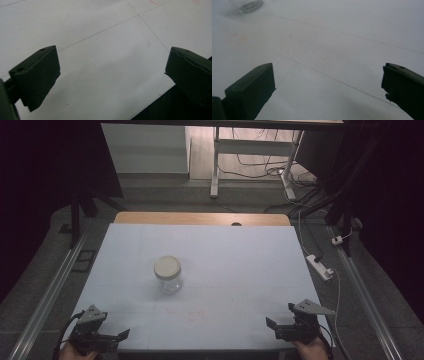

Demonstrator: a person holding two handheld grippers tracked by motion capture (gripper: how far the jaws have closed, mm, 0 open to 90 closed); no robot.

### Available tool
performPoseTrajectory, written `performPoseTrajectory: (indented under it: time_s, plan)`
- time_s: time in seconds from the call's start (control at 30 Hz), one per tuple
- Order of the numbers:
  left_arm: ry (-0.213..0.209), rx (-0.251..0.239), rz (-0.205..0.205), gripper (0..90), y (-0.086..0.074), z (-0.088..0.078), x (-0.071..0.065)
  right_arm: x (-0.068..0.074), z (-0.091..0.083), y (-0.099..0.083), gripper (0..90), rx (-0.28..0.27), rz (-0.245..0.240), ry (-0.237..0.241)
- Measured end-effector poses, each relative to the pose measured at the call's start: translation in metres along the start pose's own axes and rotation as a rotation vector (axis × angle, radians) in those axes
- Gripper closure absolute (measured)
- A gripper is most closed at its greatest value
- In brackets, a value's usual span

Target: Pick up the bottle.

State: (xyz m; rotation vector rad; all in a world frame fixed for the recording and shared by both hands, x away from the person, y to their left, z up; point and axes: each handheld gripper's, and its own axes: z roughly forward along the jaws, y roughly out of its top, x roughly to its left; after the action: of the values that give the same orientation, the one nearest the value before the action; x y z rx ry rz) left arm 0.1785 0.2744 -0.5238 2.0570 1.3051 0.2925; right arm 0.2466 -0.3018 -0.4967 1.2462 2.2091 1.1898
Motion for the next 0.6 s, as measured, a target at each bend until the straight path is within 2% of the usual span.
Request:
performPoseTrajectory:
  time_s: [0.27, 0.6]
  plan:
    - [-0.006, -0.002, 0.000, 0.2, -0.0001, 0.0000, 0.0003, 0.0003, 0.0019, 0.0007, 0.0, 0.032, -0.004, 0.029]
    - [-0.008, 0.003, 0.003, 0.0, 0.0003, 0.0002, 0.0003, 0.0001, 0.0043, 0.0013, 0.0, 0.058, -0.003, 0.040]
